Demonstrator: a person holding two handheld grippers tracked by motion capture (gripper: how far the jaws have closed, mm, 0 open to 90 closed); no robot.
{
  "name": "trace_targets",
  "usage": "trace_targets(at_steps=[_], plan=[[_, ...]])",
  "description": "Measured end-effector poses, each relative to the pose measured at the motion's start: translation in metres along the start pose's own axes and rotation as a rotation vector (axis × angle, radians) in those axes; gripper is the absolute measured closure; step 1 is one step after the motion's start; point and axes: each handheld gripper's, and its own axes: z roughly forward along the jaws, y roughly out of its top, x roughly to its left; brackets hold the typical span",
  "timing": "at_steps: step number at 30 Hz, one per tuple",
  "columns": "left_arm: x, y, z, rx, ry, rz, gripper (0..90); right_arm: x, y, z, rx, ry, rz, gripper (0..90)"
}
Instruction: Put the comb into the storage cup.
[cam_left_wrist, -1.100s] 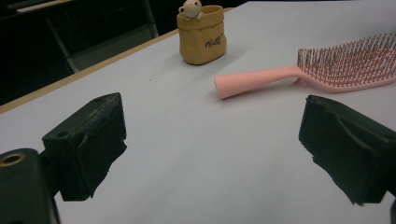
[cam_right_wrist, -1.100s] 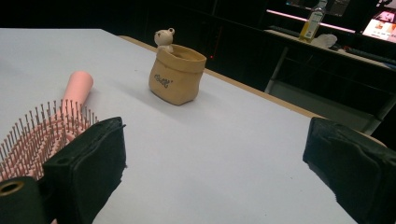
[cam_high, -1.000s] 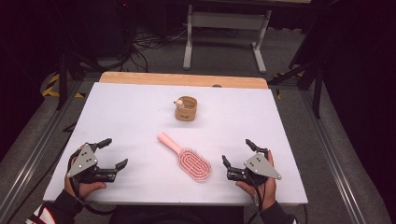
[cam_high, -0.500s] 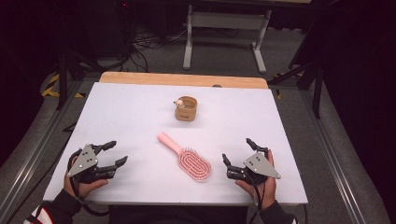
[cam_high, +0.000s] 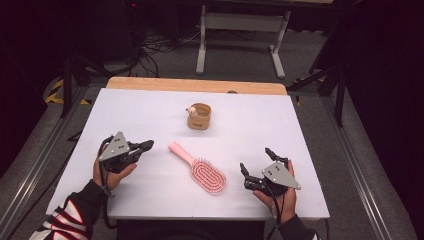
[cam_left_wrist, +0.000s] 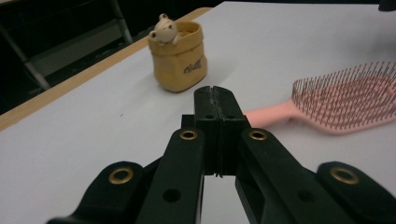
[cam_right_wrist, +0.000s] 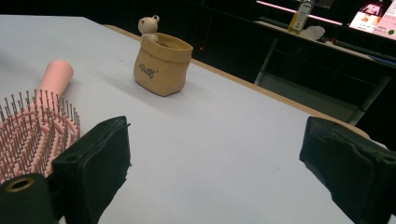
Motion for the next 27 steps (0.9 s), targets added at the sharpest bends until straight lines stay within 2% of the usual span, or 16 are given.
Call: trace_targets(at_steps=[1, 4, 8, 9, 10, 11, 12, 14, 15, 16, 18, 21, 24, 27], plan=[[0.000, 0.000, 0.000, 0.000, 0.000, 0.000, 90.0, 0.000, 0.000, 0.000, 0.000, 0.000, 0.000, 8.9], [-0.007, 0.010, 0.030, 0.040, -0.030, 0.020, 90.0, 0.001, -0.001, 0.001, 0.011, 0.009, -0.009, 9.1], [-0.012, 0.014, 0.057, 0.103, -0.038, 0.030, 90.0, 0.002, -0.001, 0.002, 0.018, 0.009, -0.014, 9.3], [-0.012, 0.014, 0.057, 0.103, -0.038, 0.030, 90.0, 0.002, -0.002, 0.002, 0.020, 0.010, -0.017, 9.4], [-0.013, 0.013, 0.069, 0.142, -0.038, 0.025, 90.0, 0.001, -0.002, 0.002, 0.022, 0.011, -0.015, 9.5], [-0.013, 0.013, 0.069, 0.142, -0.038, 0.025, 90.0, 0.001, -0.002, 0.002, 0.022, 0.011, -0.015, 9.5], [-0.014, 0.013, 0.080, 0.180, -0.029, 0.028, 90.0, 0.001, -0.002, 0.002, 0.026, 0.008, -0.015, 9.6], [-0.013, 0.014, 0.090, 0.218, -0.018, 0.035, 90.0, 0.000, -0.003, 0.002, 0.027, 0.009, -0.011, 9.6], [-0.013, 0.014, 0.090, 0.218, -0.018, 0.035, 90.0, 0.000, -0.003, 0.002, 0.030, 0.010, -0.011, 9.7], [-0.011, 0.014, 0.098, 0.254, -0.020, 0.037, 90.0, 0.001, -0.003, 0.002, 0.033, 0.010, -0.016, 9.7], [-0.009, 0.015, 0.102, 0.271, -0.016, 0.042, 90.0, 0.001, -0.003, 0.002, 0.036, 0.013, -0.019, 9.7], [-0.007, 0.017, 0.115, 0.363, -0.004, 0.089, 90.0, 0.003, -0.002, 0.002, 0.040, 0.025, -0.034, 10.0], [-0.006, 0.019, 0.124, 0.432, -0.015, 0.104, 90.0, 0.003, -0.002, 0.003, 0.041, 0.037, -0.038, 10.0], [-0.009, 0.020, 0.130, 0.459, -0.020, 0.121, 90.0, 0.004, -0.003, 0.003, 0.043, 0.059, -0.040, 9.9]])
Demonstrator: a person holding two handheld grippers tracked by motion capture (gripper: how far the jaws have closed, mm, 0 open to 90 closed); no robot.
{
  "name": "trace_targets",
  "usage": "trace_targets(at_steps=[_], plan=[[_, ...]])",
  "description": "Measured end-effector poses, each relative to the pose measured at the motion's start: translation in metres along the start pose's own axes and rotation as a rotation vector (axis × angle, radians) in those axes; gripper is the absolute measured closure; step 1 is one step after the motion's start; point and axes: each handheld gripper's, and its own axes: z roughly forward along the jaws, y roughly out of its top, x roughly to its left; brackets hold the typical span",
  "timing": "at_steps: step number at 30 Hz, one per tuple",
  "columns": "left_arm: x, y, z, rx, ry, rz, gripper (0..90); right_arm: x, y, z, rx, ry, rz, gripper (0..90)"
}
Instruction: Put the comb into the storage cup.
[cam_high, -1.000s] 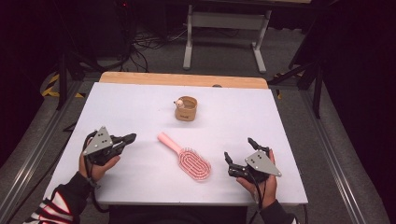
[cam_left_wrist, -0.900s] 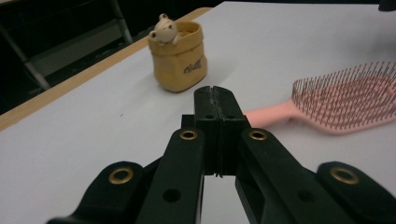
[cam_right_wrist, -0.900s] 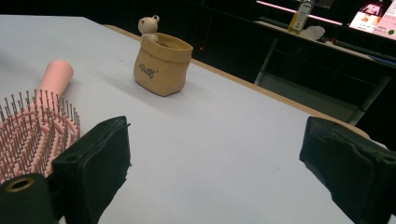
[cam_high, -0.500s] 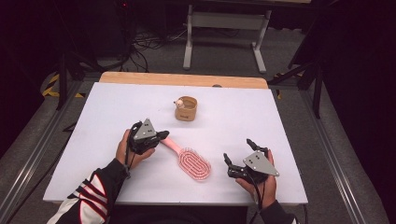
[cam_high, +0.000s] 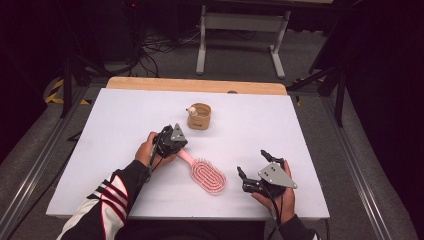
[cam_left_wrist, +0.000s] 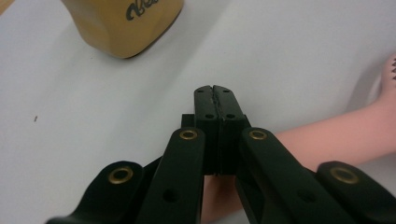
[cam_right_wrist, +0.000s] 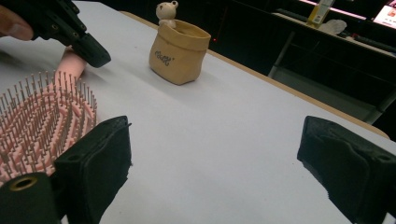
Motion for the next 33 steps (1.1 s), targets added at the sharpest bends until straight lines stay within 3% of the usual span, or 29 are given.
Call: trace_targets(at_steps=[11, 25, 29, 33], plan=[[-0.005, 0.001, -0.002, 0.123, -0.018, 0.051, 90.0, 0.002, -0.002, 0.004, 0.036, 0.017, -0.012, 9.9], [-0.010, -0.043, -0.036, 0.081, -0.038, 0.045, 89.9, 0.004, -0.003, 0.007, 0.061, 0.043, -0.014, 9.8], [-0.013, -0.057, -0.046, 0.068, -0.042, 0.028, 89.9, 0.005, -0.003, 0.008, 0.072, 0.047, -0.022, 9.7], [-0.015, -0.063, -0.052, 0.065, -0.049, 0.028, 89.9, 0.005, -0.003, 0.009, 0.076, 0.049, -0.029, 9.7]])
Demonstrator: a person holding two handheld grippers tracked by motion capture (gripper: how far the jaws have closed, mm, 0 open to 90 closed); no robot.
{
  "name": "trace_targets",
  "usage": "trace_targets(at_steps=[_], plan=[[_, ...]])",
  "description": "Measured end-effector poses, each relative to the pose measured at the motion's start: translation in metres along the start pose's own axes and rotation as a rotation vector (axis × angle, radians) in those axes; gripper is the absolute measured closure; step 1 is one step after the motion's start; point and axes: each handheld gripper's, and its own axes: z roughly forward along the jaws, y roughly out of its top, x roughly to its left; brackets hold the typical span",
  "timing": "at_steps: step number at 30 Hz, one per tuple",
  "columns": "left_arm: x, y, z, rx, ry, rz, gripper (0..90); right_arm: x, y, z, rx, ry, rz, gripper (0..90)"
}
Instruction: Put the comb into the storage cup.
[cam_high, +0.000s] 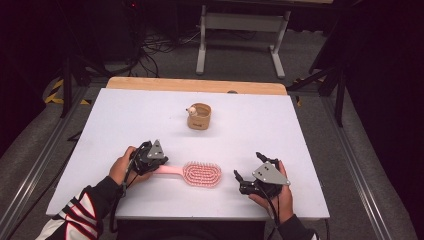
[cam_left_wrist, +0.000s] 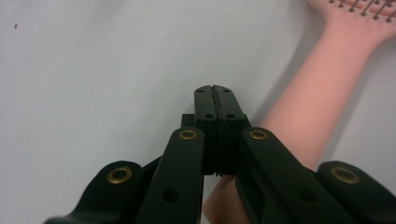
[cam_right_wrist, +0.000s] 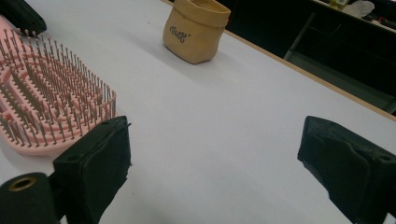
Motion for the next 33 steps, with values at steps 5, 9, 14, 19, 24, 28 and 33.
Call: trace_targets(at_steps=[5, 9, 14, 19, 24, 28, 33], plan=[[-0.009, -0.011, -0.009, 0.000, -0.005, 0.005, 89.9, 0.000, -0.001, 0.001, 0.010, -0.001, -0.008, 9.7], [-0.014, -0.017, -0.016, 0.005, -0.013, 0.004, 89.9, -0.001, -0.001, 0.000, 0.013, -0.004, -0.007, 9.6], [-0.020, -0.024, -0.022, 0.009, -0.015, 0.005, 89.8, -0.003, -0.001, 0.000, 0.014, -0.008, -0.008, 9.6], [-0.027, -0.032, -0.030, 0.003, -0.024, 0.012, 89.8, -0.002, -0.001, 0.000, 0.018, -0.008, -0.012, 9.6], [-0.031, -0.036, -0.033, 0.002, -0.031, 0.011, 89.8, -0.003, -0.002, 0.001, 0.020, -0.009, -0.011, 9.6], [-0.037, -0.041, -0.038, 0.000, -0.038, 0.011, 89.7, -0.003, -0.002, 0.001, 0.023, -0.013, -0.009, 9.6], [-0.042, -0.046, -0.042, -0.004, -0.039, 0.009, 89.7, -0.003, -0.002, 0.001, 0.028, -0.012, -0.011, 9.6]])
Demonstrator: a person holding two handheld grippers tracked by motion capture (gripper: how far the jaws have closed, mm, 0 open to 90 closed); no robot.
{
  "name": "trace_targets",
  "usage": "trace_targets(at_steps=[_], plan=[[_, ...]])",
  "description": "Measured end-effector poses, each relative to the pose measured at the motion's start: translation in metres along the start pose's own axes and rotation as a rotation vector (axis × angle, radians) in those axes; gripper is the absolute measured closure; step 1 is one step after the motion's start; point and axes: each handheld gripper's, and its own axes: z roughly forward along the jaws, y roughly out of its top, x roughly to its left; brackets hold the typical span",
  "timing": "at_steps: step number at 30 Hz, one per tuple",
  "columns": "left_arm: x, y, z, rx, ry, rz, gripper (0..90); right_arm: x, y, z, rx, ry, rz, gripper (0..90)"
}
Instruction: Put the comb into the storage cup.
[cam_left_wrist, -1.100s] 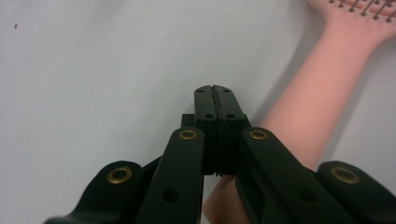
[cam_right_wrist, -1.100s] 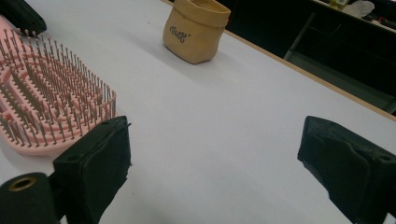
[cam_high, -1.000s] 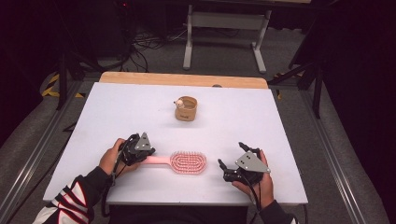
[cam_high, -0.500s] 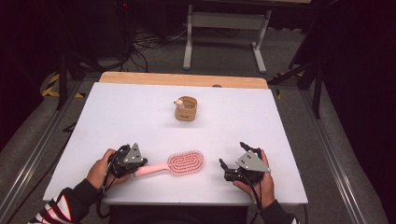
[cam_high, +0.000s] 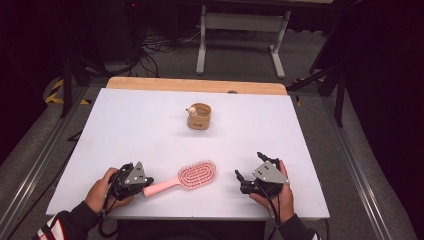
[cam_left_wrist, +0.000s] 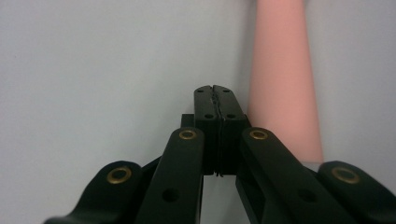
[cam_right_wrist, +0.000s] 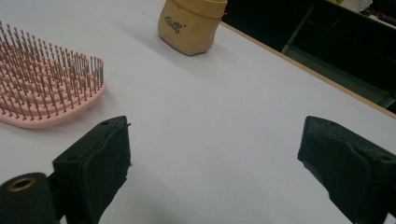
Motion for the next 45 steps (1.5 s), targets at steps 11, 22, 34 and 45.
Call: trace_targets(at_steps=[11, 22, 34, 45], plan=[[-0.004, -0.007, -0.006, -0.005, -0.006, -0.020, 88.2, -0.003, -0.001, -0.001, -0.001, -0.016, 0.005, 9.5], [0.005, -0.010, -0.017, -0.059, -0.003, -0.063, 81.9, -0.004, 0.000, -0.003, -0.010, -0.030, -0.001, 9.9], [0.005, -0.008, -0.023, -0.136, 0.022, -0.084, 42.1, -0.003, 0.001, -0.004, -0.012, -0.030, -0.002, 9.9], [0.006, 0.003, -0.029, -0.220, 0.059, -0.122, 10.4, -0.004, 0.001, -0.003, -0.007, -0.028, -0.001, 9.9]])
